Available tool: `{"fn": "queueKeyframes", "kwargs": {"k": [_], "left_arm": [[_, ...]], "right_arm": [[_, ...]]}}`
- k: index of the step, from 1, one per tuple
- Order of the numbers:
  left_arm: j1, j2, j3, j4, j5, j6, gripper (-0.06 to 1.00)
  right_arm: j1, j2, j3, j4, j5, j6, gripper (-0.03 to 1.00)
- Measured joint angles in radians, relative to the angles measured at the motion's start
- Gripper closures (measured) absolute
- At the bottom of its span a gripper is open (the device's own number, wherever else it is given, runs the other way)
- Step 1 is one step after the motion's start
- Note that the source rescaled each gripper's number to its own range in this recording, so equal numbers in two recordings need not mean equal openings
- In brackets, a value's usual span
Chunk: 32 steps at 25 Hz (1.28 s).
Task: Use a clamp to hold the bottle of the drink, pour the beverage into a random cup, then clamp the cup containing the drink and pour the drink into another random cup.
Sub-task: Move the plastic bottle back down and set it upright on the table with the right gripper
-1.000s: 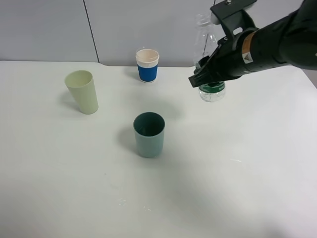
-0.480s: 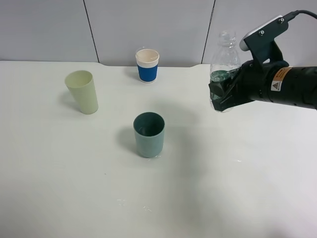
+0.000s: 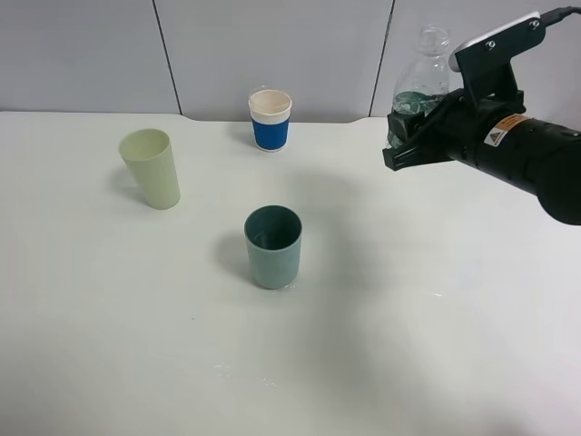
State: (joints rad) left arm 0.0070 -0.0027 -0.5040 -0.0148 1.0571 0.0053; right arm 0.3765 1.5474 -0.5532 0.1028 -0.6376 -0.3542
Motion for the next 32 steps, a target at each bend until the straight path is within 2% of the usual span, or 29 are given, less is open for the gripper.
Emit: {"fn": "queueKeyframes", "kwargs": {"k": [7,14,16,24,32], "left_arm": [[0.0,0.0,0.0,0.0,0.0,0.0,-0.06],[0.0,0.0,0.0,0.0,0.0,0.0,-0.06],[0.0,0.0,0.0,0.0,0.0,-0.005,-0.06],[0.0,0.0,0.0,0.0,0.0,-0.005,-0.06],[0.0,0.0,0.0,0.0,0.0,0.0,-0.06]], "right_arm": [[0.0,0.165,-0.002,0.0,-0.13,-0.005,0.96],[0.0,0.312,-0.004,0.0,-0.365,-0.005,0.96],[0.0,0.341,-0.004,0.0,-0.406,0.015,0.96],[0.0,0.376,-0.002,0.0,-0.429,0.262,0.96],[0.0,0.376,-0.002,0.004,-0.404,0.294,0.96]]}}
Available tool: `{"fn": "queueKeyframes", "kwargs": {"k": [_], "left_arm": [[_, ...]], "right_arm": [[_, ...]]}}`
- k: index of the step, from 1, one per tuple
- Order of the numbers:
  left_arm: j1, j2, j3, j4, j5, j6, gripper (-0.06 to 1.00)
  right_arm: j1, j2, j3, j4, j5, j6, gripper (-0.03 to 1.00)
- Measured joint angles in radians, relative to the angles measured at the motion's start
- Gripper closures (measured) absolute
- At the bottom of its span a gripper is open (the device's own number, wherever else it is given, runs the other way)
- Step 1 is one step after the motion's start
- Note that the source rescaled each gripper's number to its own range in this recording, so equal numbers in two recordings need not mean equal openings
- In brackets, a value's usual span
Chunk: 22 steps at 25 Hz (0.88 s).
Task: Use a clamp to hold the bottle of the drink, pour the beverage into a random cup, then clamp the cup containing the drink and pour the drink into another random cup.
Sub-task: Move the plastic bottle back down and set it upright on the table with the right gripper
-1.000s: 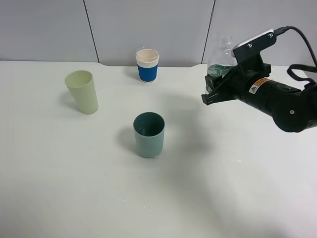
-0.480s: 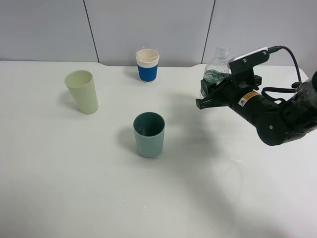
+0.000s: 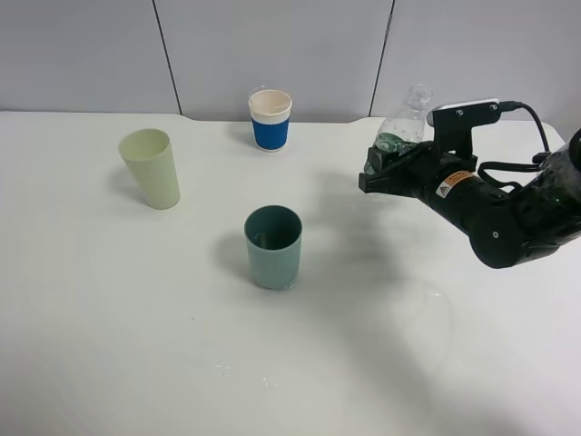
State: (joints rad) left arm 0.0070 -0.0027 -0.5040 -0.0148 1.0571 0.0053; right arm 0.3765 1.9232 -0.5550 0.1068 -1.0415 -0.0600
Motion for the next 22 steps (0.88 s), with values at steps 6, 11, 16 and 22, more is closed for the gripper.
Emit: {"fn": "queueKeyframes", "kwargs": {"k": [6,11,16,22], "left_arm": [[0.0,0.0,0.0,0.0,0.0,-0.005,-0.06],[0.0,0.0,0.0,0.0,0.0,-0.005,-0.06],[0.0,0.0,0.0,0.0,0.0,-0.005,-0.06],[0.0,0.0,0.0,0.0,0.0,0.0,-0.06]], "right_arm": [[0.0,0.0,0.0,0.02,0.058,0.0,0.96],[0.0,0.027,0.0,0.023,0.058,0.0,0.96],[0.0,0.077,0.002,0.023,0.04,0.0,0.96],[0.0,0.091,0.001,0.023,0.012,0.0,0.96]]}}
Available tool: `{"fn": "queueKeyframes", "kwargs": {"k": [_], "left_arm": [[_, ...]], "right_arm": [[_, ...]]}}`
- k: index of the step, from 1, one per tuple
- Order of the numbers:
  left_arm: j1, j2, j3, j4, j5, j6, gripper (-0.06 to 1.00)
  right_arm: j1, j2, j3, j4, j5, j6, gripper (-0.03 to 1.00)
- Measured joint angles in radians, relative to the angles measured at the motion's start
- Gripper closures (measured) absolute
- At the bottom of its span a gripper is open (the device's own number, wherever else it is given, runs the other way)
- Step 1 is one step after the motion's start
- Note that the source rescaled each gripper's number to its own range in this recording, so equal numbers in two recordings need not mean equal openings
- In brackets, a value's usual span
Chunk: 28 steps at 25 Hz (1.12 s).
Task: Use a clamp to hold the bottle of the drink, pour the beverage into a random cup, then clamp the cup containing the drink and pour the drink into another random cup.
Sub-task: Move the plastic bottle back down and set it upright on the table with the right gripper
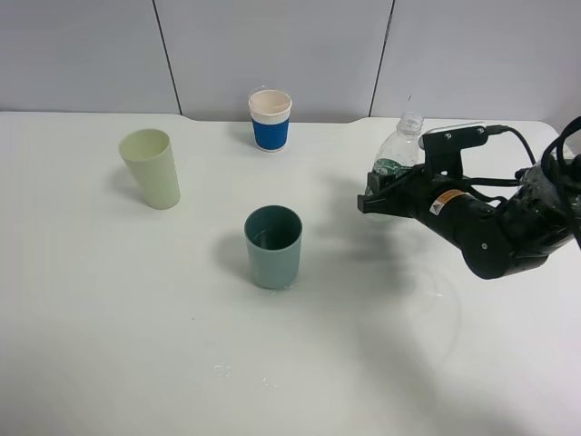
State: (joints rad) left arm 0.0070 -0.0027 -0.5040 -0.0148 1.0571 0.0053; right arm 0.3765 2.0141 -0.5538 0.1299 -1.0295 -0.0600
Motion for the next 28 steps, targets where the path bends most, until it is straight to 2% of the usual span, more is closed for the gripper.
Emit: {"fn": "queueKeyframes", "kwargs": {"k": [10,12,14,16,17,21,25,28], "left_arm": [[0.0,0.0,0.0,0.0,0.0,-0.005,-0.06],[0.0,0.0,0.0,0.0,0.0,-0.005,-0.06],[0.0,0.0,0.0,0.0,0.0,0.0,-0.06],[0.0,0.0,0.0,0.0,0.0,-0.005,-0.06],[0.0,0.0,0.0,0.0,0.0,0.0,-0.06],[0.0,0.0,0.0,0.0,0.0,-0.005,-0.06],[0.0,0.0,0.0,0.0,0.0,0.0,-0.06],[0.0,0.0,0.0,0.0,0.0,-0.005,-0.06]], "right_arm": [[0.0,0.0,0.0,-0.001,-0.001,0.0,0.94],[0.0,0.0,0.0,-0.001,0.004,0.0,0.72],[0.0,0.003,0.002,-0.001,0.027,0.0,0.41],[0.0,0.0,0.003,-0.001,0.03,0.0,0.16],[0.0,-0.005,0.003,-0.001,0.03,0.0,0.07],[0.001,-0.057,0.004,-0.001,0.048,0.0,-0.02],[0.001,-0.136,0.005,-0.001,0.104,0.0,-0.02],[0.001,-0.213,0.005,-0.001,0.182,0.0,-0.02]]}}
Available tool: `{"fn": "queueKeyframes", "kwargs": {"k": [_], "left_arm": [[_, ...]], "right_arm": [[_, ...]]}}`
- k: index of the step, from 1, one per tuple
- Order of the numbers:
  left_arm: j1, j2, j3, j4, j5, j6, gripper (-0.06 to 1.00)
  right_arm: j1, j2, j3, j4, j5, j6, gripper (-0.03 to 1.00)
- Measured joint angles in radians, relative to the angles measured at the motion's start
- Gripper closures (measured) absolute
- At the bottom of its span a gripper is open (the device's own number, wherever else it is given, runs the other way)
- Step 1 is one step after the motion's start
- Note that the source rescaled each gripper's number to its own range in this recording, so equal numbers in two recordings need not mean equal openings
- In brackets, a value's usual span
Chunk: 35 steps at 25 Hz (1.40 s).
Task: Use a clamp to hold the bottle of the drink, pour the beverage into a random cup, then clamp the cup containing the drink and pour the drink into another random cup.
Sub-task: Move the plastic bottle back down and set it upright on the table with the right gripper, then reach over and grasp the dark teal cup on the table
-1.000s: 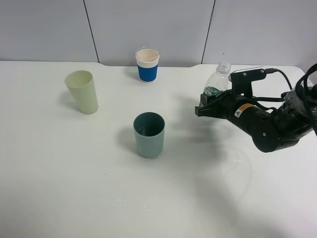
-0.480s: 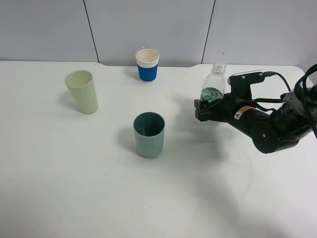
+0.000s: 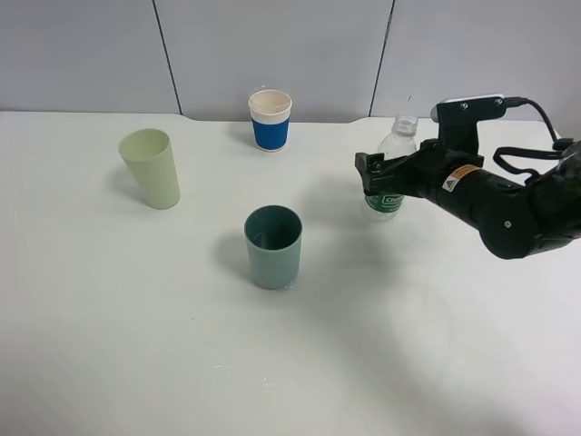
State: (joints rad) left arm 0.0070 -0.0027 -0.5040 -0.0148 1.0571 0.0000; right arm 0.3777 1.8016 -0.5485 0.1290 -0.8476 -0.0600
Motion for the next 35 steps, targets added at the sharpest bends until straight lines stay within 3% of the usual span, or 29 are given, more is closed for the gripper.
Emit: {"fn": "queueKeyframes", "kwargs": {"k": [5,14,19,27,35], "left_arm": [[0.0,0.0,0.0,0.0,0.0,0.0,-0.06],[0.0,0.0,0.0,0.0,0.0,0.005,-0.06],[0.0,0.0,0.0,0.0,0.0,0.005,-0.06],[0.0,0.0,0.0,0.0,0.0,0.0,-0.06],[0.0,0.0,0.0,0.0,0.0,0.005,-0.06]], "right_arm": [[0.0,-0.148,0.002,0.008,0.135,-0.022,-0.02],[-0.054,-0.415,0.002,0.061,0.268,-0.163,-0.02],[-0.16,-0.54,0.001,0.06,0.324,-0.168,-0.02],[-0.373,-0.741,0.001,0.021,0.56,-0.103,-0.03],[-0.406,-1.022,0.001,0.021,0.732,-0.088,-0.03]]}}
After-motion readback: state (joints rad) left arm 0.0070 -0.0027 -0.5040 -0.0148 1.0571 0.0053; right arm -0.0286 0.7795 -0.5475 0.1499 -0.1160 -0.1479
